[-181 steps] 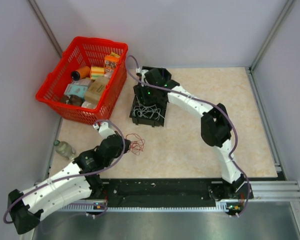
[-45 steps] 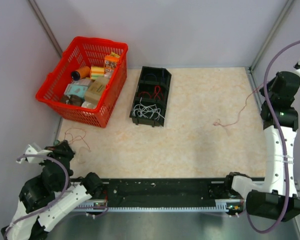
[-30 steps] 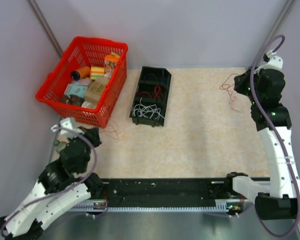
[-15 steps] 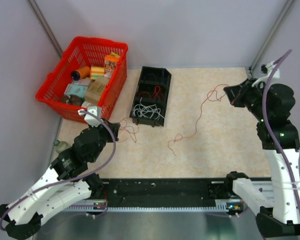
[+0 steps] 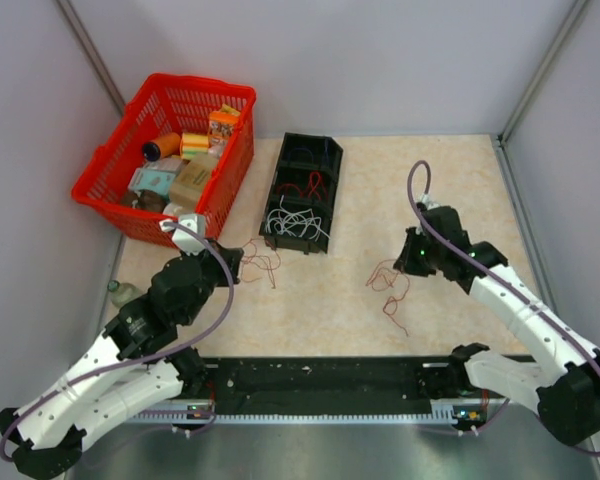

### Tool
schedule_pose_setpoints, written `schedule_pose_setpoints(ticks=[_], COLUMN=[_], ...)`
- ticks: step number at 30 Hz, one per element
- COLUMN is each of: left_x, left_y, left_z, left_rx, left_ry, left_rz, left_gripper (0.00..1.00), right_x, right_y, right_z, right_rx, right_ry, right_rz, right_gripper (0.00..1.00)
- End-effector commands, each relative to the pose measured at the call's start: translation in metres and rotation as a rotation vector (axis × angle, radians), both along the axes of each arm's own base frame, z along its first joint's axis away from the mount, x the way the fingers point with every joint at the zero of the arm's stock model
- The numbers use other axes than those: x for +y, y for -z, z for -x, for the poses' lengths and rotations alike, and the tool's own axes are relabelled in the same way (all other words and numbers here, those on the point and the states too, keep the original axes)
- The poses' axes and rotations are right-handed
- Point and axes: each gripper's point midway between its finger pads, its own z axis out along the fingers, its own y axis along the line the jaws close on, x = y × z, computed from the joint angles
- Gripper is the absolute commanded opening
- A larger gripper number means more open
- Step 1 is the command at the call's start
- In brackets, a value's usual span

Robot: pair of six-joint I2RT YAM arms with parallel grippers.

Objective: Untangle the cables

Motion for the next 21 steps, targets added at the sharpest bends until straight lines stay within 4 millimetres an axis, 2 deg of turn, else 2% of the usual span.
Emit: schedule_pose_setpoints(ticks=[1,5,8,11,14,16,21], left_x=[-0.01,-0.013,-0.014,-0.015,-0.015,-0.016,-0.018], left_y=[-0.004,0.001,0.003,0.005,0.006,0.007,0.007], left_z=[-0.002,-0.002,-0.003,-0.002,-0.002,-0.002,-0.002], left_rx=[-0.019,-0.008,-0.004,-0.001,0.003,0.005,0.008], left_ry=[0.025,0.036,0.036,0.039,0.041,0.043,0.049], left_rz=[0.049,0.042,0.045,0.051,0.052,0.056,0.053], left_gripper=[0.0,0.0,0.0,0.0,0.0,0.0,0.0], right_x=[-0.024,-0.025,-0.017,-0.003,0.002,0.003,0.006], right_y=[0.047,0.065,0.074,0.083,0.088,0.092,0.105], right_z=[0.014,0.02,0.022,0.029,0.031,0.032,0.037], right_rx=[0.133,0.166,0.179,0.218,0.225,0.228,0.257], right_ry=[0.143,0.149,0.115,0.062,0.048,0.043,0.03], right_rz=[0.11,0.116,0.079,0.022,-0.001,-0.01,-0.006], right_gripper=[0.0,0.0,0.05,0.14,0.37,0.44,0.47])
